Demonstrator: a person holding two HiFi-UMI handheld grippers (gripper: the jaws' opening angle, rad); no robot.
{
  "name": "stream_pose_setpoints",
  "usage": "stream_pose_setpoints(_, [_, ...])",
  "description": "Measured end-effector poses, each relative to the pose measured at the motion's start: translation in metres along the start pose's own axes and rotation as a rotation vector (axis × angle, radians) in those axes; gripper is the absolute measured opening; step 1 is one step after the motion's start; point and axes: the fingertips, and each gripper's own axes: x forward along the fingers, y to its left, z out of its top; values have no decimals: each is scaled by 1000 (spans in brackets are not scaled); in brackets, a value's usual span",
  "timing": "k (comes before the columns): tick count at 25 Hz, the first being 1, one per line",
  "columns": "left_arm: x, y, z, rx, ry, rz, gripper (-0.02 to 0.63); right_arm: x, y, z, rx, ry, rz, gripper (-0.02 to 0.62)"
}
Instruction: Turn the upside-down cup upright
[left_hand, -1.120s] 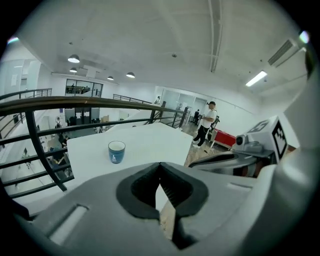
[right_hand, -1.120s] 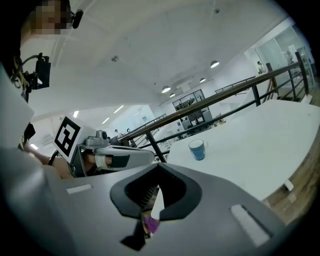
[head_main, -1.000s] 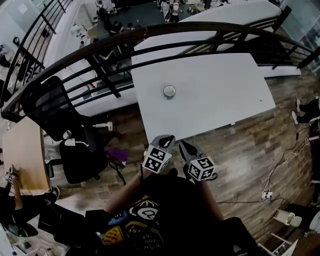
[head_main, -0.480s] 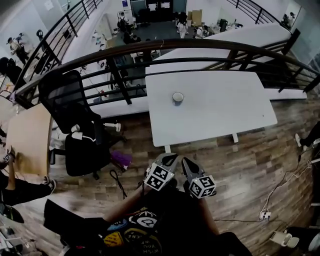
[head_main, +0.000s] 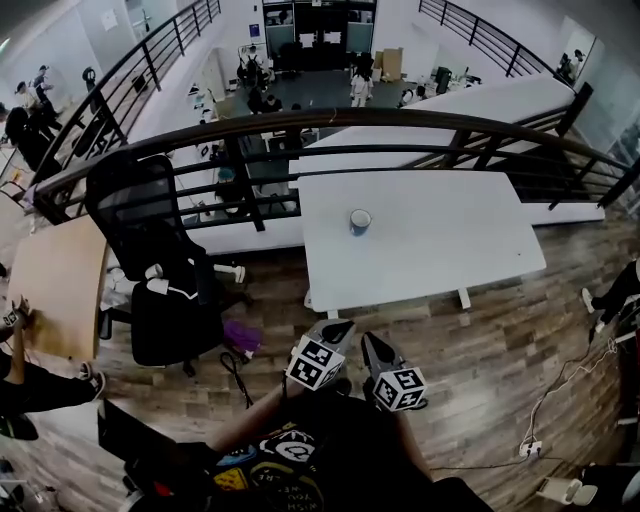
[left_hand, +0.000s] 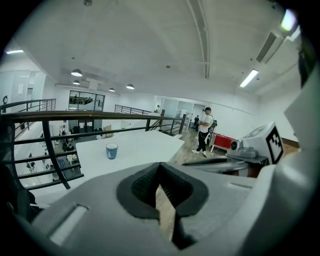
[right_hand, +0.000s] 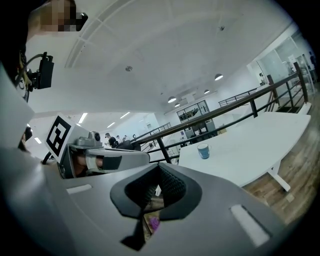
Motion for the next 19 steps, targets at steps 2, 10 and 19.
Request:
stream_pose_setpoints(2, [-3,1,-4,9,1,-12,5,2,5,-4,-11,8,6,-2])
stream_pose_setpoints(10, [-8,14,-10,7,17,-25,5,15,11,0,-12,8,19,-2])
stream_pose_setpoints(19, [-5,20,1,20,11,-21,5,22,14,9,-37,12,26,-2])
